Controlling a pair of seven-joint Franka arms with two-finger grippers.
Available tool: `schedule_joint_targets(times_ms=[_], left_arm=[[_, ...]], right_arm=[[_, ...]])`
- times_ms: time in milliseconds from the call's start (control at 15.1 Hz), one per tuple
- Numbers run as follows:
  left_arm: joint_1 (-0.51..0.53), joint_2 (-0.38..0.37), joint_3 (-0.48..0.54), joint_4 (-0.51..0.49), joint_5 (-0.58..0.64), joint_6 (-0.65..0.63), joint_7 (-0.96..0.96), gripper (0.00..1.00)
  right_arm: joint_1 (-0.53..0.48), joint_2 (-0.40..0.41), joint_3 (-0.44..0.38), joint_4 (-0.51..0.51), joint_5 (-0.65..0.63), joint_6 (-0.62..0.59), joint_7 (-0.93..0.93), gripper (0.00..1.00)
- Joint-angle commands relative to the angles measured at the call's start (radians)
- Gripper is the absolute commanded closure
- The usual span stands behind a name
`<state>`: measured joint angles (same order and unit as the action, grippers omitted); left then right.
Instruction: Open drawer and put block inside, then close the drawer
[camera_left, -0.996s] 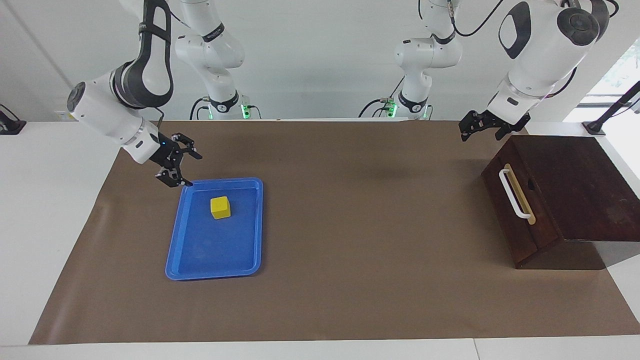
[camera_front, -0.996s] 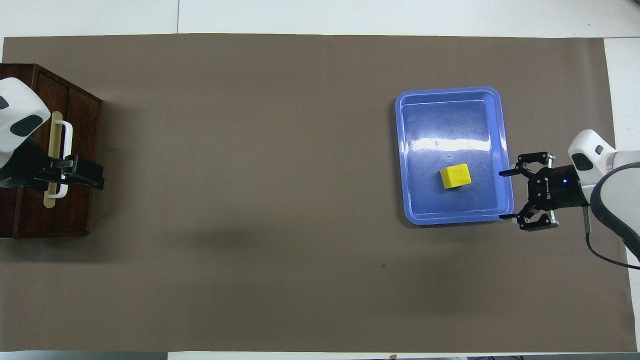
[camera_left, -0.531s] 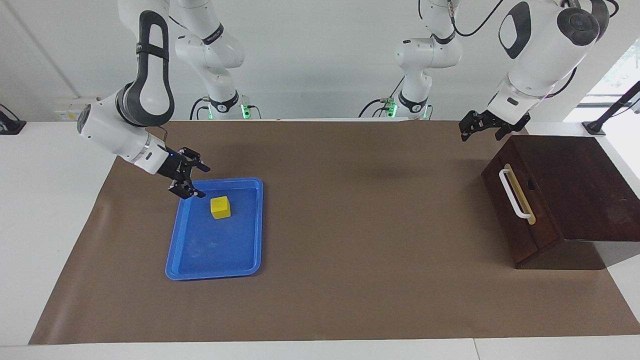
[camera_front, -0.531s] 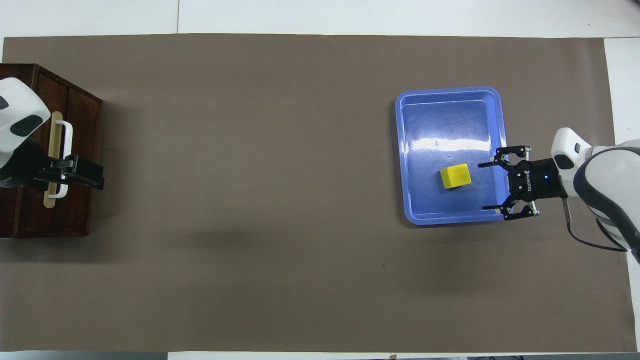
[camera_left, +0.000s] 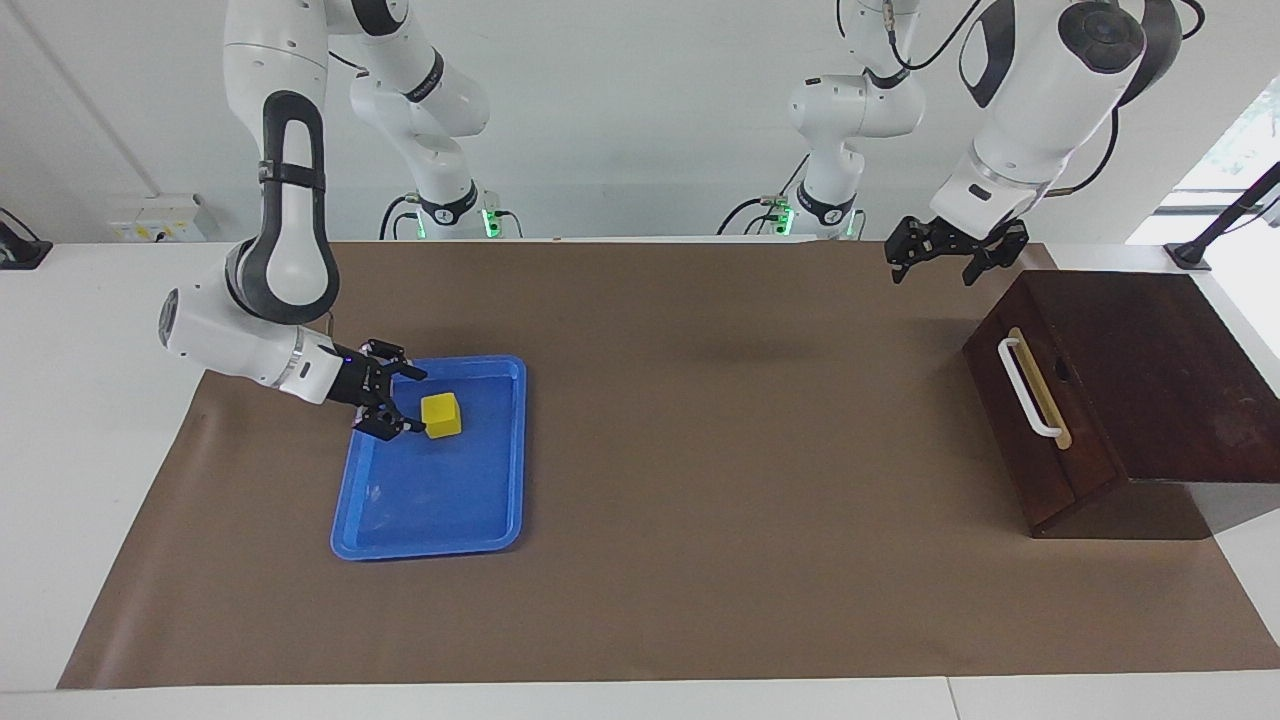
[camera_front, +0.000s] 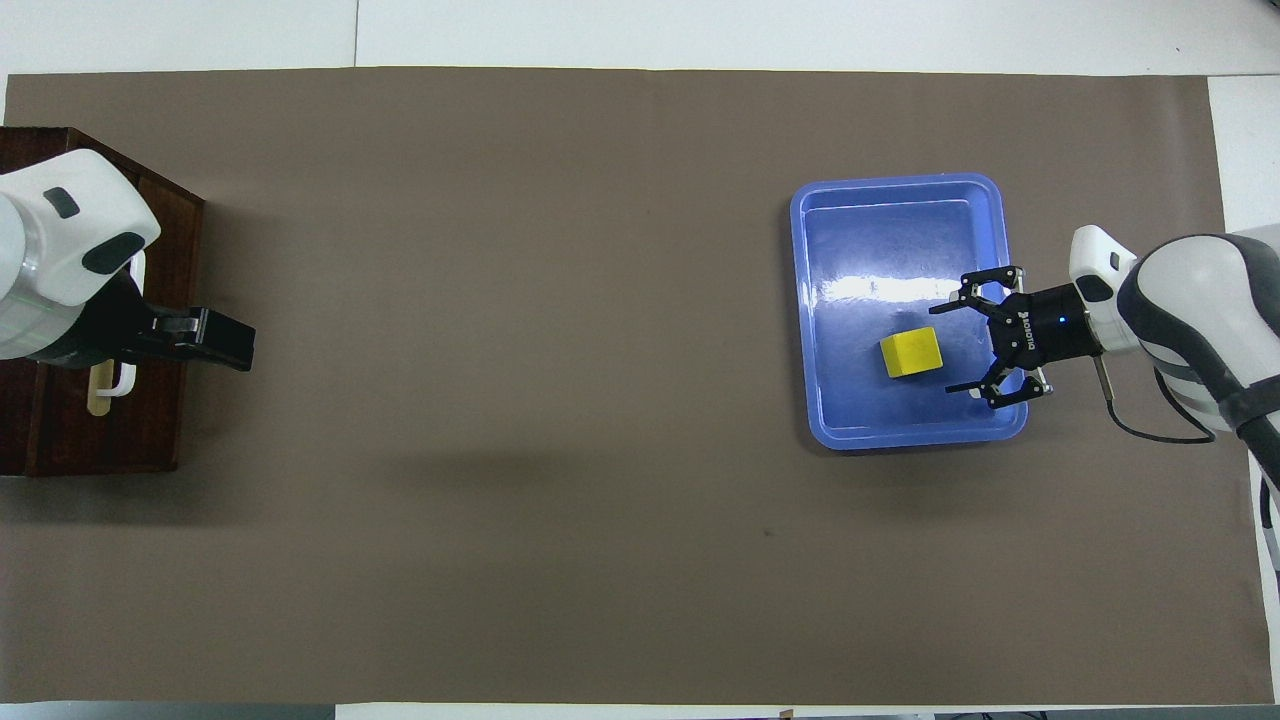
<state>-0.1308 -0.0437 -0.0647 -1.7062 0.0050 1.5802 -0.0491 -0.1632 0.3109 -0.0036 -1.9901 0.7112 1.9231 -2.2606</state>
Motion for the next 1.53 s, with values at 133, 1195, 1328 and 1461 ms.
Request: schedule_joint_targets(times_ms=[133, 1195, 1328, 1461], left_arm=[[-0.053, -0.007, 0.014, -0.042, 0.137, 0.136, -0.021, 0.0], [0.101, 0.176, 0.017, -0.248, 0.562, 0.638, -0.308, 0.0], [0.114, 0.179, 0.016, -0.262, 0.563, 0.649, -0.307, 0.0], [0.111, 0.182, 0.016, -0.271, 0.563, 0.662, -0.308, 0.0]], right_arm=[[-0.004, 0.033, 0.005, 0.028, 0.042, -0.019, -0.096, 0.0], [0.025, 0.043, 0.005, 0.008, 0.062, 0.068, -0.16, 0.0], [0.017, 0.043, 0.007, 0.004, 0.06, 0.077, -0.159, 0.0], [0.016, 0.043, 0.005, 0.002, 0.06, 0.077, -0.16, 0.0]])
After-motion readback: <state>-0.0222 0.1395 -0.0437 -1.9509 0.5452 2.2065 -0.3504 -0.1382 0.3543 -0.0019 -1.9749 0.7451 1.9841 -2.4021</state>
